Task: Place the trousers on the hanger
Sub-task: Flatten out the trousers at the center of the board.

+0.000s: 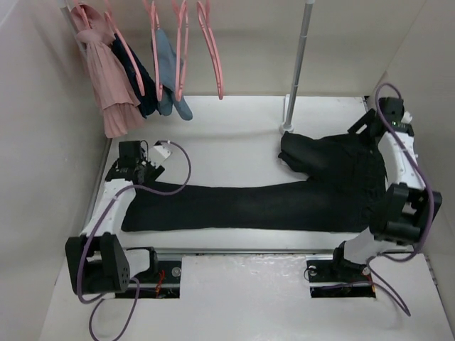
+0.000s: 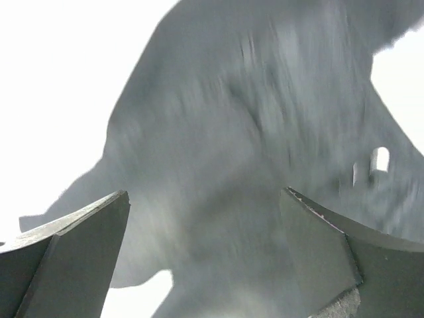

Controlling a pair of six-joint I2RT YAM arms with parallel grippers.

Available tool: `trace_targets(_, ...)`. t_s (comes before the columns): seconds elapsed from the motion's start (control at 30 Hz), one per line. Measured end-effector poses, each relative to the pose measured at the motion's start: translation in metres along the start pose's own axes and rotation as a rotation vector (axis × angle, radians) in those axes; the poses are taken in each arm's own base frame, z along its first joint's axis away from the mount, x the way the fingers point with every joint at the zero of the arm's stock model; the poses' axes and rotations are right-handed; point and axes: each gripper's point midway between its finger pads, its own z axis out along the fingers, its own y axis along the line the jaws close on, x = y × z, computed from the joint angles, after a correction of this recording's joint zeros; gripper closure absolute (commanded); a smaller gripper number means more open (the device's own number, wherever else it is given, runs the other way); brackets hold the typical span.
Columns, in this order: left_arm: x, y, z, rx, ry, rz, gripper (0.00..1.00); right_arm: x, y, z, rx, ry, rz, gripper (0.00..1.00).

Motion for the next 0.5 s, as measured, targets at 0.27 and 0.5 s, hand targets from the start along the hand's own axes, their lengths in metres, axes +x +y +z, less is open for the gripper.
trace_targets(0.27,-0.061,-0.009,-0.045,0.044,-0.242,0.031,0.38,-0.069,0.001,0.088,0.135,0.002,-0.072,0.00)
trace_targets(0.5,-0.079,-0.051,-0.047,0.179,-0.248,0.077,0.38,-0.035,0.025,0.156,0.169,0.145,-0.225,0.08)
